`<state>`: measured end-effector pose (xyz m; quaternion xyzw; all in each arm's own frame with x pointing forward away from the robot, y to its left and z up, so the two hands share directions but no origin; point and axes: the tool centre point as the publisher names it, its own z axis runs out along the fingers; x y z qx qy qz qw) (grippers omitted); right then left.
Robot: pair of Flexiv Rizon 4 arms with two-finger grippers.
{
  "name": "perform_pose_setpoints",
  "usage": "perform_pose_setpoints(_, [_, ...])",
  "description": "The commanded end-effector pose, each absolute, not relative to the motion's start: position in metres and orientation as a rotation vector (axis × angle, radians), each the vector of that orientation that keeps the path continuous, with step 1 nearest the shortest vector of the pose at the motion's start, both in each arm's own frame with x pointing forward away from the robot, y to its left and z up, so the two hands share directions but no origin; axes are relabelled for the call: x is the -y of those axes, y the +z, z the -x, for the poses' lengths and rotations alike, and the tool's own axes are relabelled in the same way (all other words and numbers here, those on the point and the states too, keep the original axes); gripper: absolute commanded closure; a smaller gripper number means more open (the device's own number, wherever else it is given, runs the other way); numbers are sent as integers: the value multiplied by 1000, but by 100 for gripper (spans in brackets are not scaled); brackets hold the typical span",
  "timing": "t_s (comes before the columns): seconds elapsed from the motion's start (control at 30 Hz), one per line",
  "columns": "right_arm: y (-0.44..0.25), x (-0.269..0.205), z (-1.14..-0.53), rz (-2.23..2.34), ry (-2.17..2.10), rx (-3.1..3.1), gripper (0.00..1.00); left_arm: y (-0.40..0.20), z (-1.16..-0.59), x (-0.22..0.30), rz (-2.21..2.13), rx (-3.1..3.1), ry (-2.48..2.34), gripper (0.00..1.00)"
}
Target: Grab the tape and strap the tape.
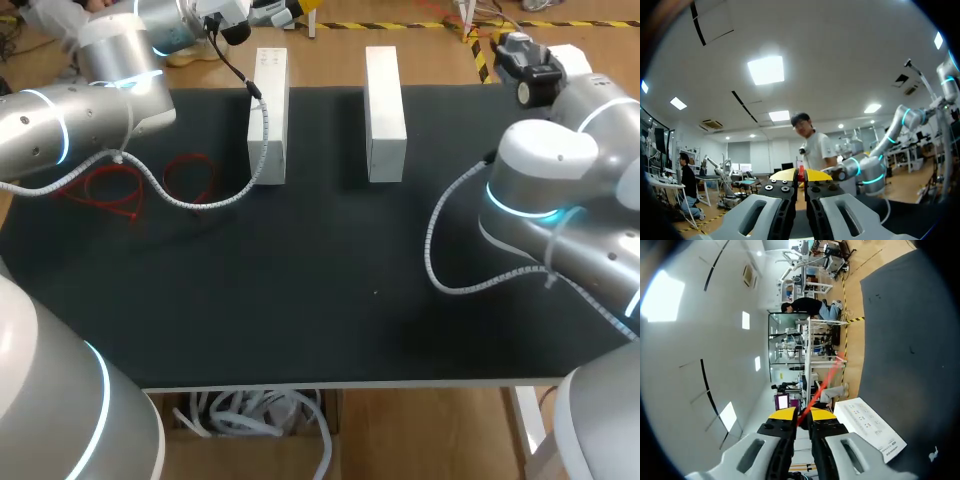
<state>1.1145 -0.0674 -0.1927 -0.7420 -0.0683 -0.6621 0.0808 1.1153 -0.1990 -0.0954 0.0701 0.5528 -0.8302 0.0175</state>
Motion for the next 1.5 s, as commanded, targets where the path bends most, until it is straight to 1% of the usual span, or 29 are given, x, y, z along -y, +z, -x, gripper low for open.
perform_pose_setpoints(0.03, [-193,72,-1109,2214,-1971,218,100,-95,-1113,199,-211,-1717,-2575,100])
perform_pose_setpoints(0.07, [-193,72,-1109,2216,-1969,218,100,-95,-1113,199,-211,-1717,-2575,100])
perform_pose_setpoints(0.1, [-193,72,-1108,2217,-1969,217,85,-95,-1113,199,-211,-1717,-2575,100])
perform_pose_setpoints(0.13, [-193,72,-1107,2217,-1969,219,100,-95,-1113,199,-211,-1717,-2575,100])
perform_pose_setpoints(0.2, [-193,72,-1106,2219,-1964,226,99,-95,-1113,199,-211,-1717,-2575,100])
perform_pose_setpoints(0.27, [-194,72,-1105,2222,-1964,235,81,-95,-1113,199,-211,-1717,-2575,100])
perform_pose_setpoints(0.3, [-194,72,-1104,2217,-1962,238,84,-95,-1113,199,-211,-1717,-2575,100])
perform_pose_setpoints(0.33, [-194,71,-1103,2216,-1962,243,93,-95,-1113,199,-211,-1717,-2575,100])
perform_pose_setpoints(0.37, [-194,71,-1102,2217,-1961,245,92,-95,-1113,199,-211,-1717,-2575,100])
perform_pose_setpoints(0.4, [-194,71,-1101,2215,-1959,248,81,-95,-1113,199,-211,-1717,-2575,100])
perform_pose_setpoints(0.43, [-194,70,-1100,2214,-1959,257,62,-95,-1113,199,-211,-1717,-2575,100])
perform_pose_setpoints(0.47, [-194,70,-1100,2213,-1959,257,50,-95,-1113,199,-211,-1717,-2575,100])
perform_pose_setpoints(0.5, [-194,69,-1099,2212,-1957,258,64,-95,-1113,199,-211,-1717,-2575,100])
perform_pose_setpoints(0.53, [-194,69,-1098,2213,-1956,259,64,-95,-1113,199,-211,-1717,-2575,100])
perform_pose_setpoints(0.57, [-194,69,-1098,2214,-1956,260,62,-95,-1113,199,-211,-1717,-2575,100])
perform_pose_setpoints(0.63, [-194,69,-1096,2213,-1955,262,66,-95,-1113,199,-211,-1717,-2575,100])
perform_pose_setpoints(0.77, [-194,69,-1095,2213,-1960,256,64,-95,-1113,199,-211,-1717,-2575,100])
perform_pose_setpoints(0.83, [-194,71,-1095,2215,-1967,250,65,-95,-1113,199,-211,-1717,-2575,100])
perform_pose_setpoints(0.87, [-193,71,-1095,2214,-1971,249,64,-95,-1113,199,-211,-1717,-2575,100])
perform_pose_setpoints(0.93, [-194,72,-1097,2221,-1984,249,59,-95,-1113,199,-211,-1717,-2575,100])
perform_pose_setpoints(1.0, [-194,73,-1098,2221,-1991,242,58,-95,-1113,199,-211,-1717,-2575,100])
perform_pose_setpoints(1.17, [-192,72,-1101,2212,-2008,243,62,-95,-1113,199,-211,-1717,-2575,100])
perform_pose_setpoints(1.23, [-192,73,-1103,2213,-2013,232,58,-95,-1113,199,-211,-1717,-2575,100])
perform_pose_setpoints(1.33, [-193,74,-1105,2217,-2019,235,56,-95,-1113,199,-211,-1717,-2575,100])
perform_pose_setpoints(1.5, [-192,71,-1105,2212,-2008,233,58,-95,-1113,199,-211,-1717,-2575,100])
